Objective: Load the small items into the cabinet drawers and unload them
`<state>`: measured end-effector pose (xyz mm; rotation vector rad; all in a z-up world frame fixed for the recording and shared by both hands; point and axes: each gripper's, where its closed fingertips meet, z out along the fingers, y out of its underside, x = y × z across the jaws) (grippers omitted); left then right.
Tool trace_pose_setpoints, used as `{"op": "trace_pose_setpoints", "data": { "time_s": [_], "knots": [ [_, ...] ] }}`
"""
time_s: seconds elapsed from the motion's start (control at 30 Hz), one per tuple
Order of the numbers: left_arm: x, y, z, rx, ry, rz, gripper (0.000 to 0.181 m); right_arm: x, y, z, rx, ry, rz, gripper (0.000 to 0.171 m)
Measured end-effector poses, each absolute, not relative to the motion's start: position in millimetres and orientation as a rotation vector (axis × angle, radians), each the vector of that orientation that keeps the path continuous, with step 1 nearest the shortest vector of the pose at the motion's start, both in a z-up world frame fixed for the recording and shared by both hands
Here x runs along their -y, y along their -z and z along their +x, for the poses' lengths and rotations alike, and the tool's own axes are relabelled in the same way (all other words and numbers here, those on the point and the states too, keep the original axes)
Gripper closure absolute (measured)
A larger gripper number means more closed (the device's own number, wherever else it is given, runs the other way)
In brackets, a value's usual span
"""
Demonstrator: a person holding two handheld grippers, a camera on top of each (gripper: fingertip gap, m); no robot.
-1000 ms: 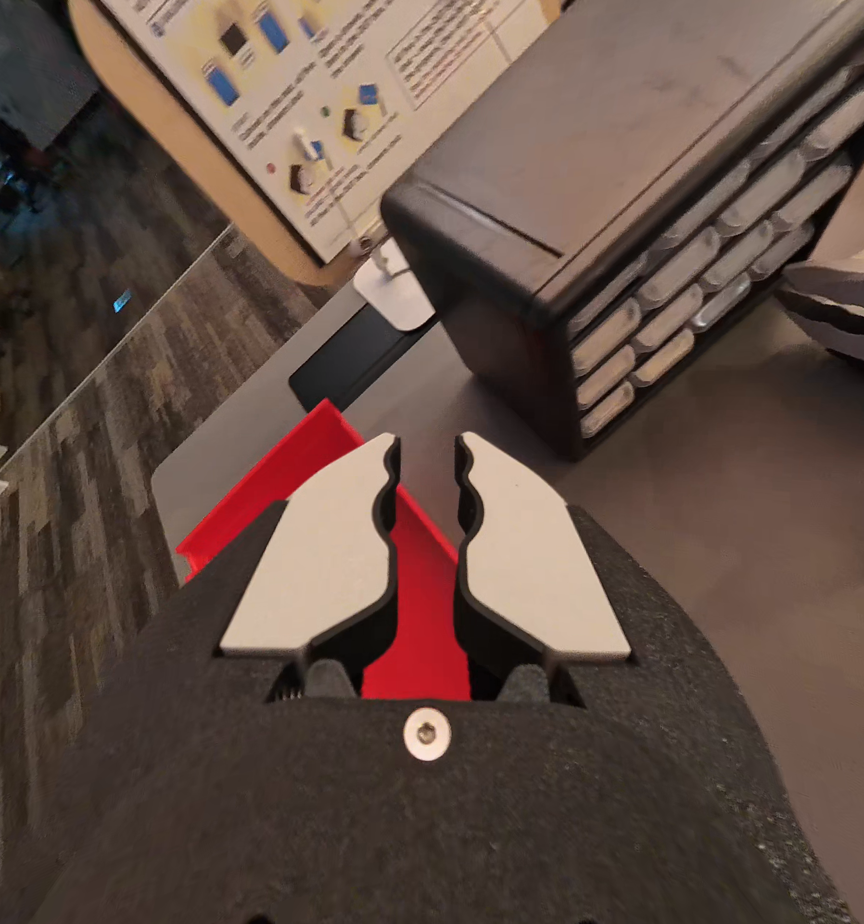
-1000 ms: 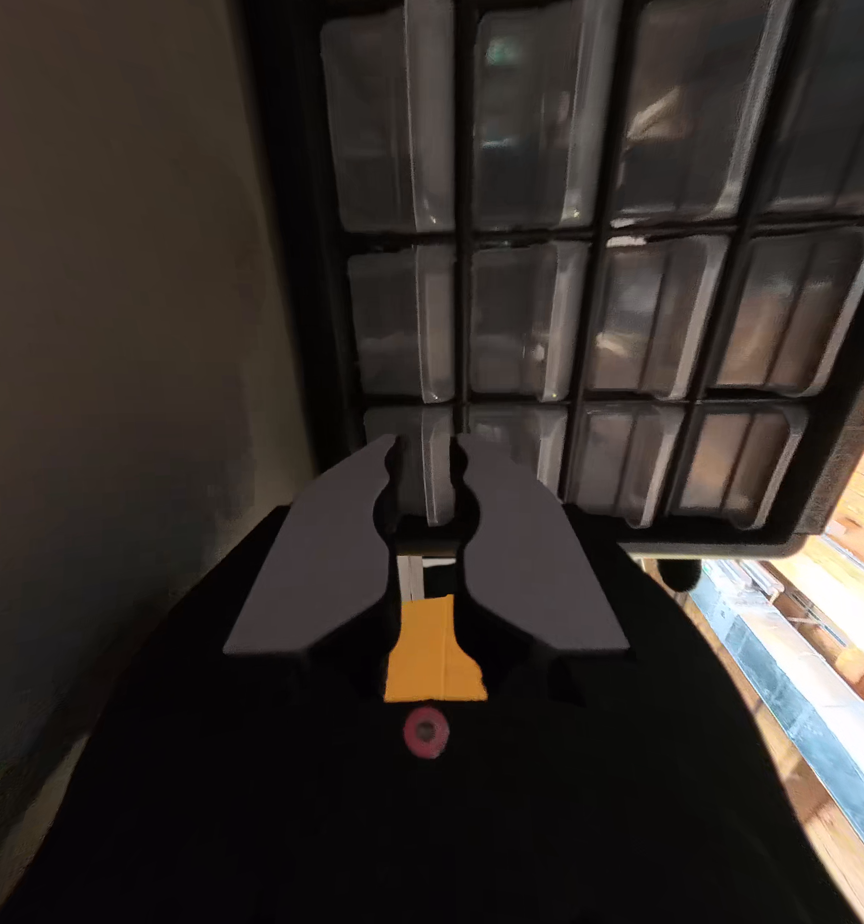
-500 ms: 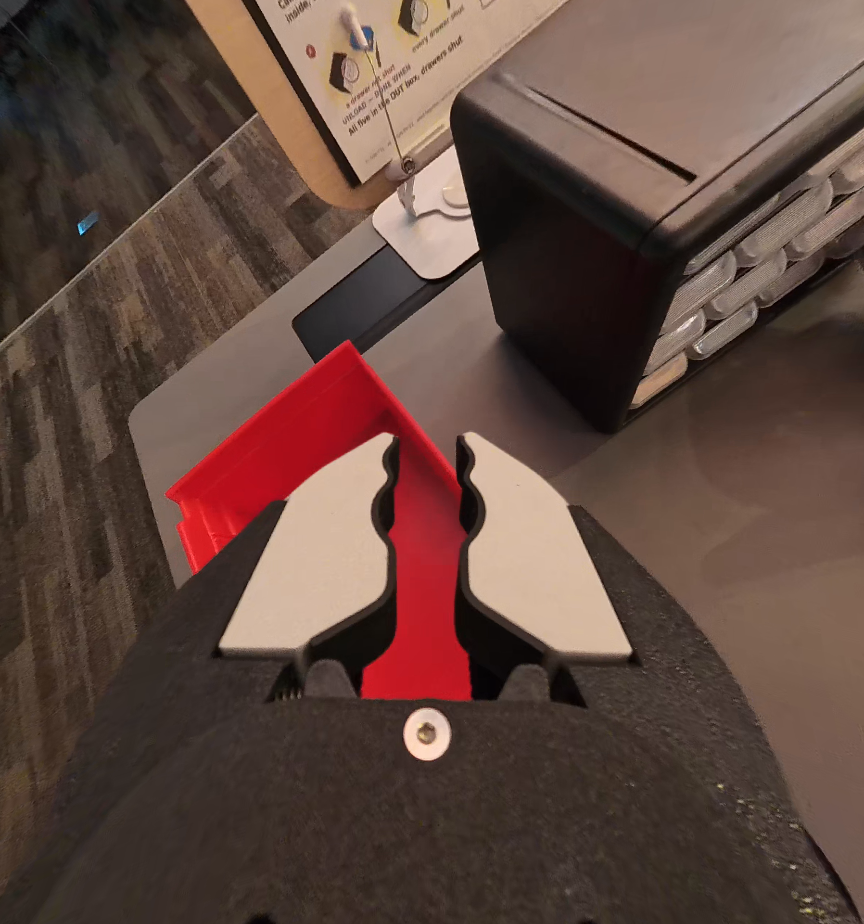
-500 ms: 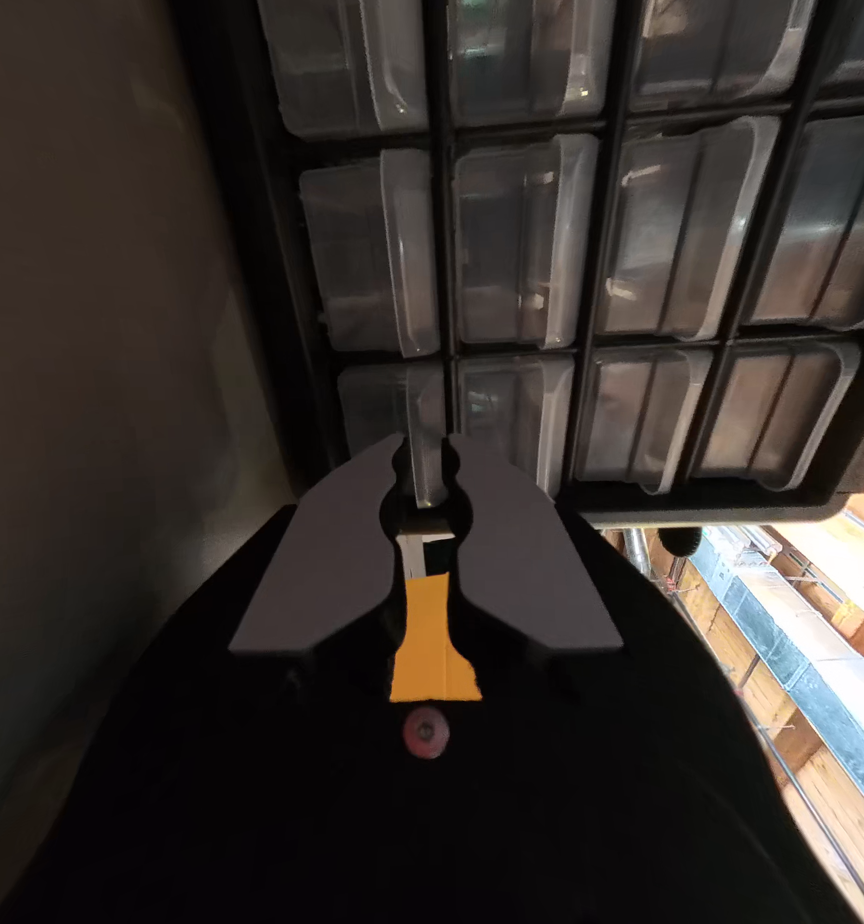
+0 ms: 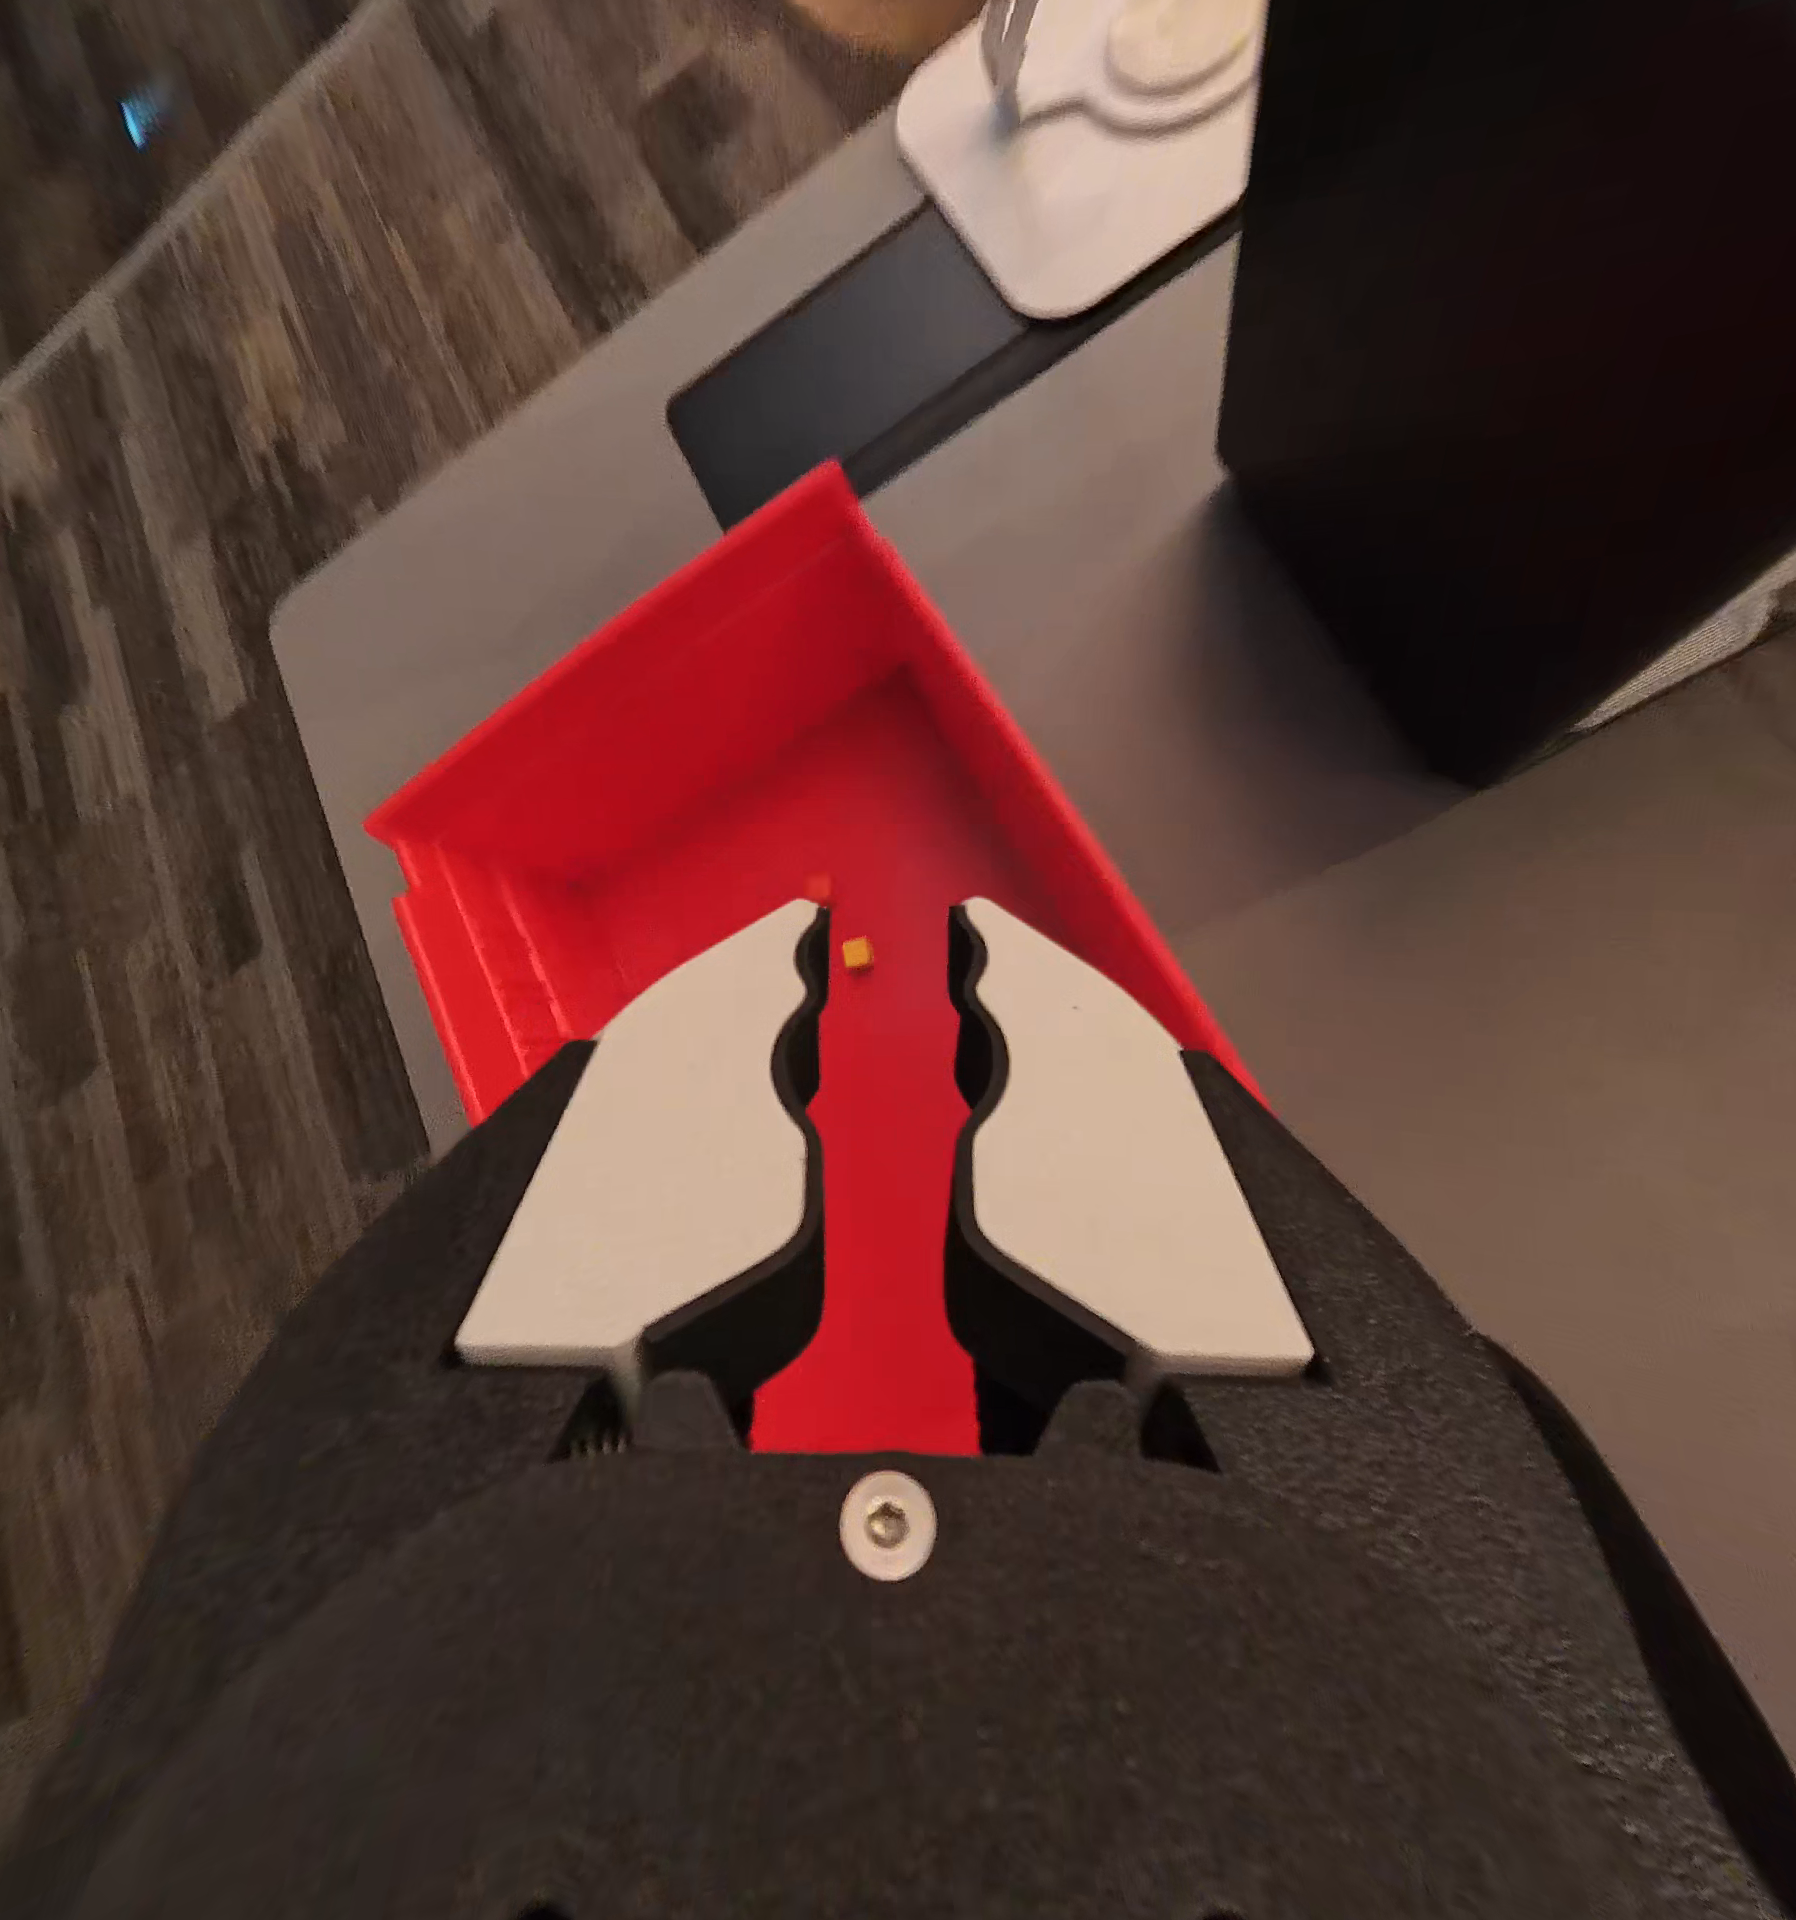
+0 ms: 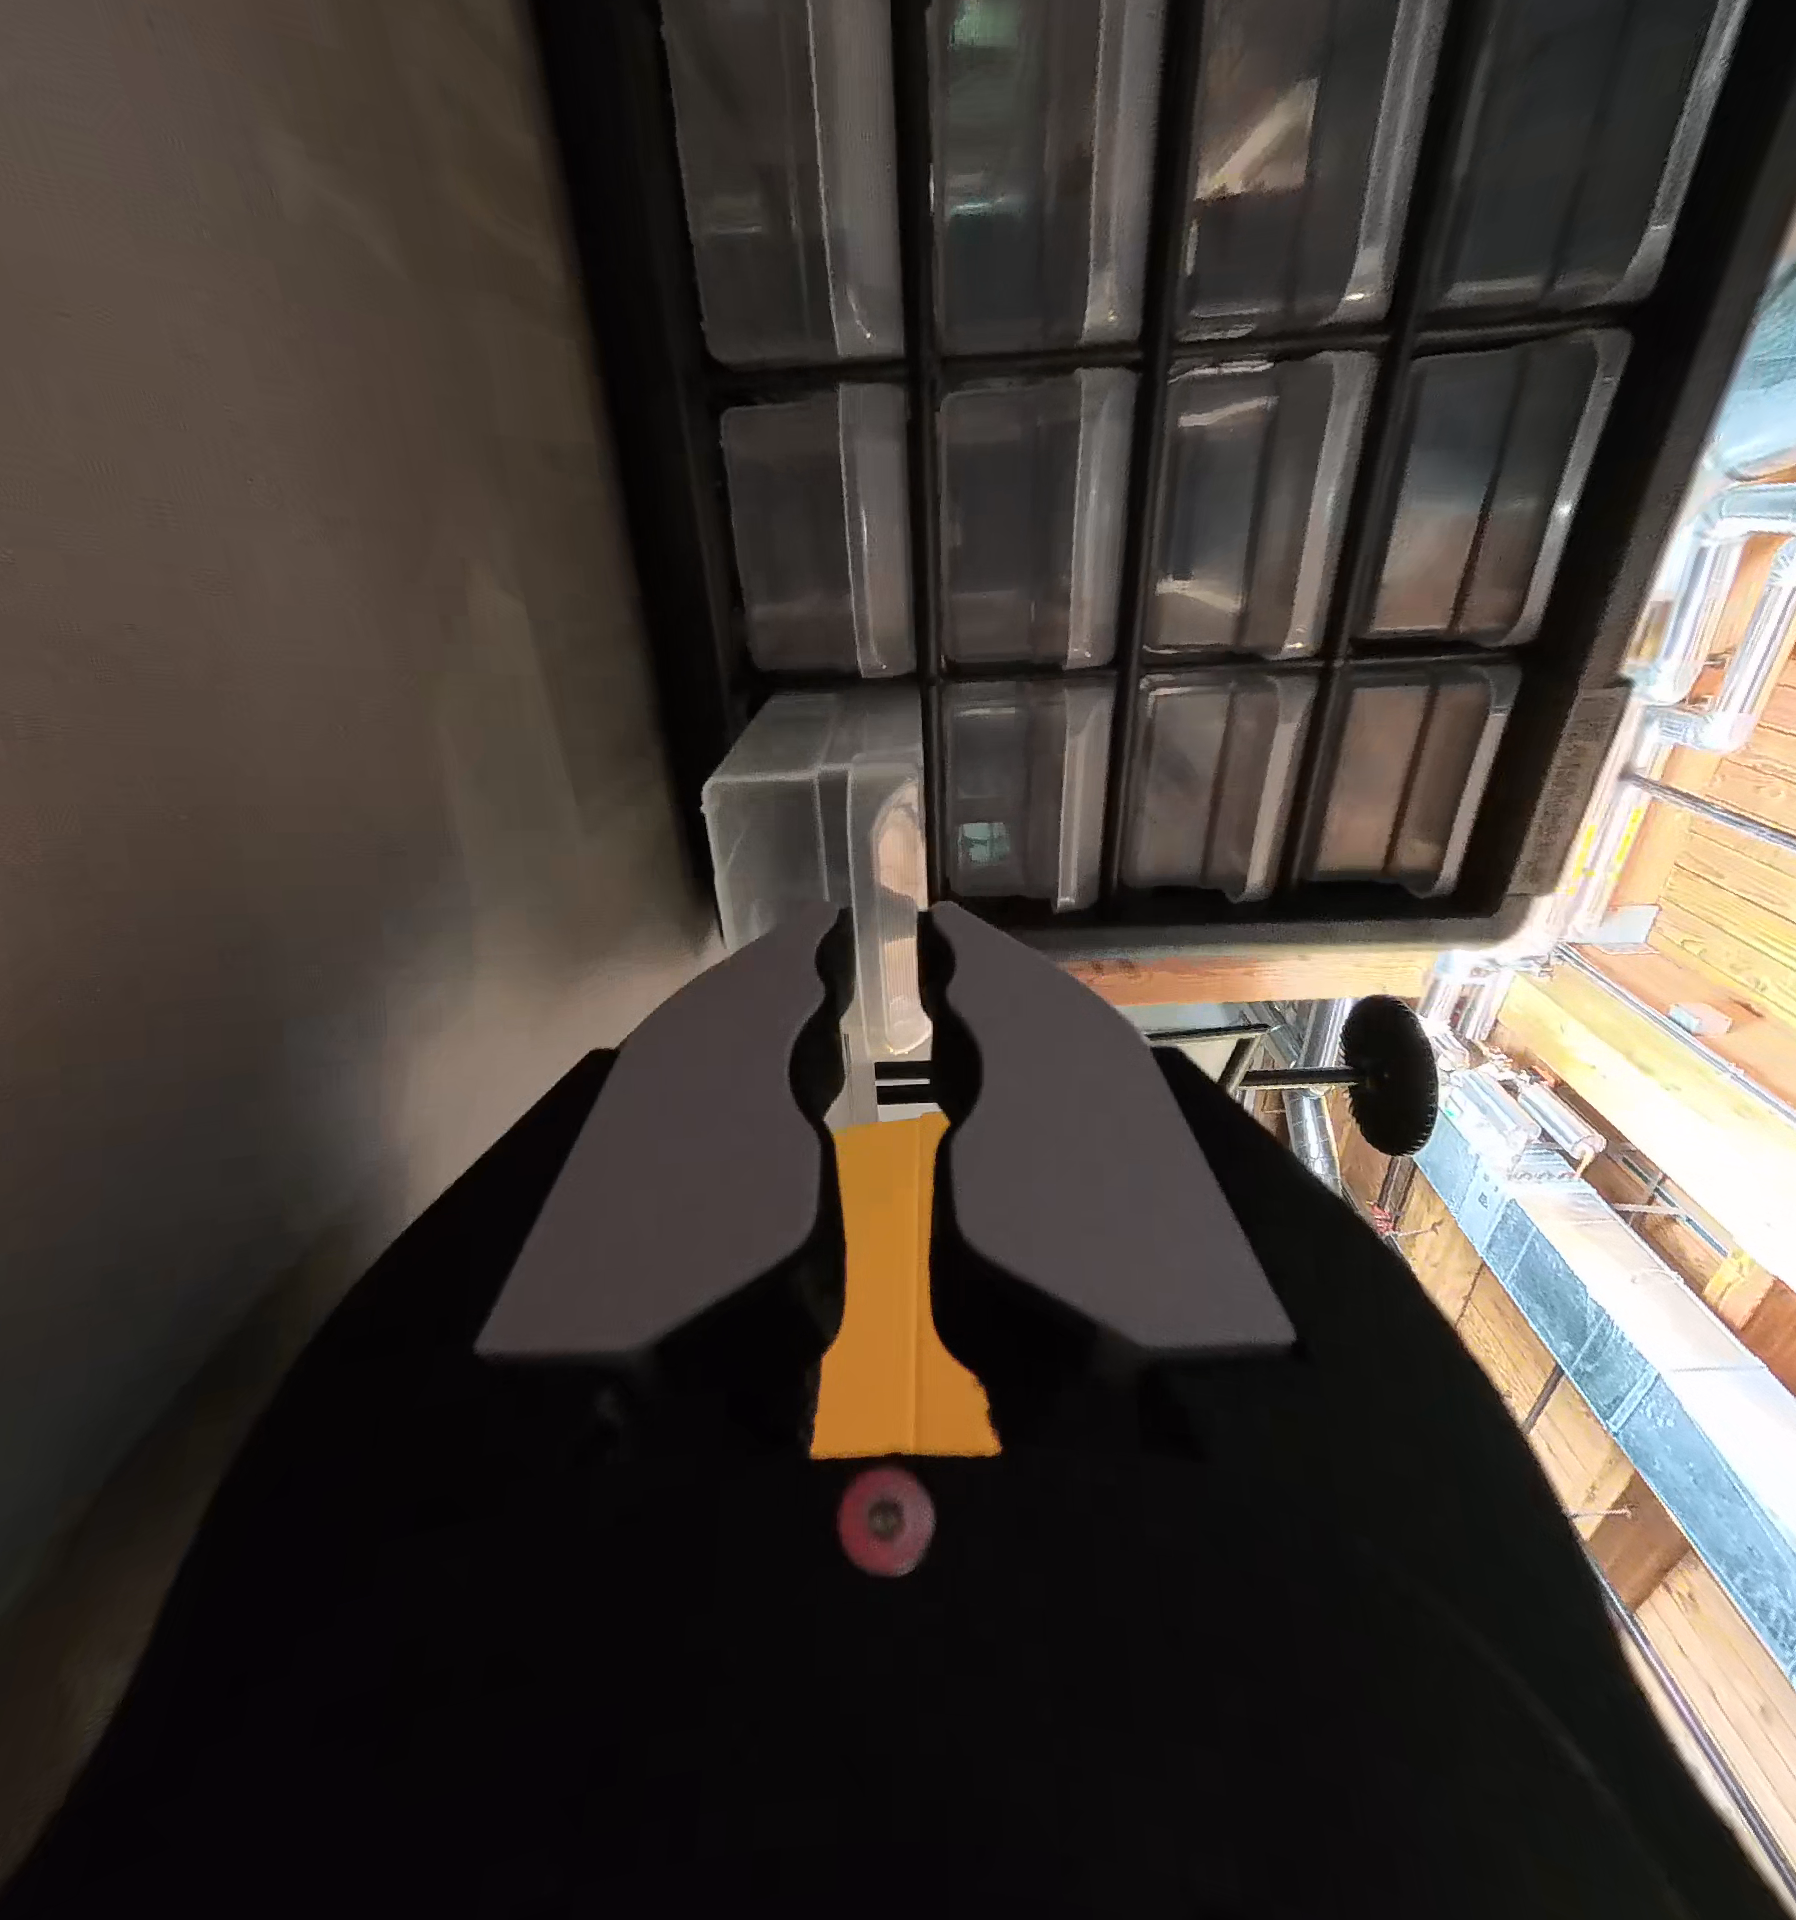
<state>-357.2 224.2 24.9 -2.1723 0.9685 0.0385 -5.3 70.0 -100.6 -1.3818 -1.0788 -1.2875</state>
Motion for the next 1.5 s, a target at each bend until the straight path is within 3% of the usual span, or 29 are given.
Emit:
{"op": "trace_pose_setpoints", "data": {
  "time_s": [0.9, 1.03, 1.23, 1.4, 1.5],
  "knots": [
    [-278, 150, -397, -0.964, -0.084, -2.734, 0.160, -49, 100, -8, 1.059, 1.233, -1.417, 0.160],
    [-278, 152, -391, -0.946, -0.003, -2.733, 0.170, -49, 100, -8, 1.059, 1.230, -1.418, 0.160],
    [-271, 142, -402, -0.964, -0.060, -2.753, 0.170, -50, 100, -9, 1.063, 1.228, -1.414, 0.159],
    [-254, 73, -396, -0.909, -0.081, -2.621, 0.170, -50, 100, -11, 1.066, 1.225, -1.409, 0.160],
    [-215, 29, -346, -1.096, 0.081, -2.439, 0.170, -51, 100, -12, 1.065, 1.221, -1.410, 0.159]
  ]
}}
